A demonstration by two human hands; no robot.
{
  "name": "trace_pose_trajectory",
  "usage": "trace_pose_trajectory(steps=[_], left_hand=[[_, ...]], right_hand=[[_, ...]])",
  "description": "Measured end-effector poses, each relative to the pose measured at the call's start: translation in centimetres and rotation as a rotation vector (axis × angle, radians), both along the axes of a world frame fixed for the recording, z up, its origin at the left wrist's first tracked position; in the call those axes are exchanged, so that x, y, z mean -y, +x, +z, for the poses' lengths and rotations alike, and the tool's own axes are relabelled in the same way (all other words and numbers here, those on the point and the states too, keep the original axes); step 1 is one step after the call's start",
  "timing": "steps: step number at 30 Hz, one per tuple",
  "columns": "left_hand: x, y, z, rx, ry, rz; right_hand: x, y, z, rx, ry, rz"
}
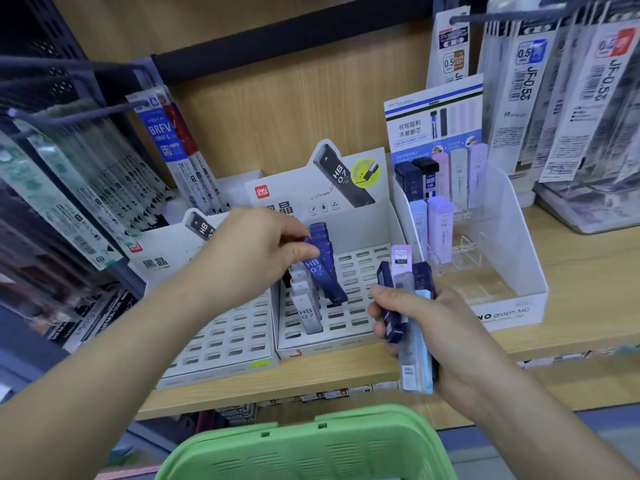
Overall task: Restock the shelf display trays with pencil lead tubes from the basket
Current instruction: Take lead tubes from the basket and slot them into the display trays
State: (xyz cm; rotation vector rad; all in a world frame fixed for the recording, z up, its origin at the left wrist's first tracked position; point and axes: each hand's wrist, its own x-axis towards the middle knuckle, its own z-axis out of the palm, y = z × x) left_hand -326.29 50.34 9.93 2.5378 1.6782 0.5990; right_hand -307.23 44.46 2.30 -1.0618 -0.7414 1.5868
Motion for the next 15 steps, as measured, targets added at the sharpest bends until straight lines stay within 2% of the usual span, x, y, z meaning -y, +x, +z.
trace_pose_trajectory(steps=[5,10,15], left_hand=[[-0.53,0.60,-1.22,-0.132,0.050,-0.053],[-0.80,1.01,-0.50,-0.250,-0.024,-0.117],[-0.84,1.03,-0.29,-0.281,-0.069,-0.121]], right_hand=[[0.05,-0.18,-0.09,-0.006,-0.001,-0.004],[-0.01,-0.21,-0.22,-0.028,-0.041,-0.027],[-0.12,-0.33,-0.40,-0.047,-0.062,-0.004]])
